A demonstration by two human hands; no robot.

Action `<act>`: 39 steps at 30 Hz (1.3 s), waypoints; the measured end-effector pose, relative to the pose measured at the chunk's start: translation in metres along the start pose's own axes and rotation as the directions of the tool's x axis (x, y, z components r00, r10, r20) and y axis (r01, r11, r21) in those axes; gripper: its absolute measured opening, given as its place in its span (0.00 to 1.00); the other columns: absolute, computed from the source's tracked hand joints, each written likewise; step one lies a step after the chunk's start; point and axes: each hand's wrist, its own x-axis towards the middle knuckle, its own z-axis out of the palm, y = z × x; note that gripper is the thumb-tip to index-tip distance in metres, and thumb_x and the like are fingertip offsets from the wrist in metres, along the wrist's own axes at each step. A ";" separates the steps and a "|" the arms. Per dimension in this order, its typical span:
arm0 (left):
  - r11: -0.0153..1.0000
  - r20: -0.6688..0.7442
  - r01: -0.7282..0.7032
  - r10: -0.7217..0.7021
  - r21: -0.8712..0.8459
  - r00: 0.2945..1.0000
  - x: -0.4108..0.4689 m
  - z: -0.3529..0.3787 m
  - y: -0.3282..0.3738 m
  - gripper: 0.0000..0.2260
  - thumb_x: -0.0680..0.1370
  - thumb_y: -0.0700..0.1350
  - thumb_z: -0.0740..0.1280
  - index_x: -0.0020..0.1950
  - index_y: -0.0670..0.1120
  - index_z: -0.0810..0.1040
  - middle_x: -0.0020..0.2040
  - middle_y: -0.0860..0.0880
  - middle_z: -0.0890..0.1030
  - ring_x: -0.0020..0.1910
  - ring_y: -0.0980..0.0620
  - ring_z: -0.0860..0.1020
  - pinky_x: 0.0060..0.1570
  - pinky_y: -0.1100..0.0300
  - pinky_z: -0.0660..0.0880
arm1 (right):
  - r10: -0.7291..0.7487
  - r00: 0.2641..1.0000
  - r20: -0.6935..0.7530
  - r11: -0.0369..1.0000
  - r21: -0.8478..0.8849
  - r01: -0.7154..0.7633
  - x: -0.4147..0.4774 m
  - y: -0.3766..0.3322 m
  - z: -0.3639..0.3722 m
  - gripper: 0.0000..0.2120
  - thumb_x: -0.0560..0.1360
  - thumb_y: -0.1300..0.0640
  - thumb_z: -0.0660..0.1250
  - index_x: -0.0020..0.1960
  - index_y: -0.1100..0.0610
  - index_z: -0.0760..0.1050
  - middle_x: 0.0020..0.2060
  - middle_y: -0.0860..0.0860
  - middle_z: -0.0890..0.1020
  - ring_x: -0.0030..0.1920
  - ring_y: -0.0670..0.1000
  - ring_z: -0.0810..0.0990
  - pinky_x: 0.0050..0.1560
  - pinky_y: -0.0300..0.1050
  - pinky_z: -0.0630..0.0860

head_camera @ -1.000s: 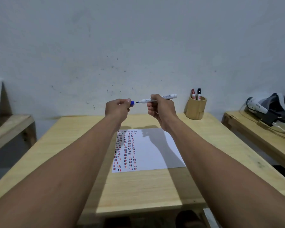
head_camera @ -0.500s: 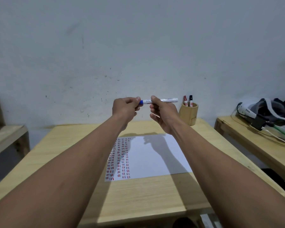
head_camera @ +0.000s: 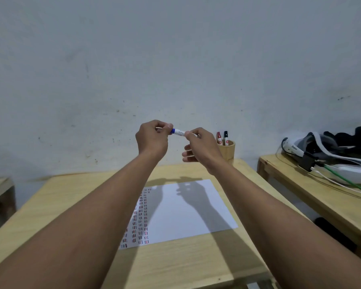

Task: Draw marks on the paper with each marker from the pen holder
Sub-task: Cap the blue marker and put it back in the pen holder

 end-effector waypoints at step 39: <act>0.994 0.408 0.050 -0.086 0.098 0.909 0.016 0.250 -0.092 0.26 0.74 0.41 0.72 0.70 0.47 0.69 0.58 0.49 0.78 0.46 0.51 0.75 0.31 0.68 0.66 | -0.111 0.989 -0.094 0.799 -0.600 0.033 0.172 0.075 -0.130 0.08 0.77 0.56 0.73 0.52 0.58 0.78 0.48 0.54 0.82 0.45 0.52 0.80 0.38 0.41 0.73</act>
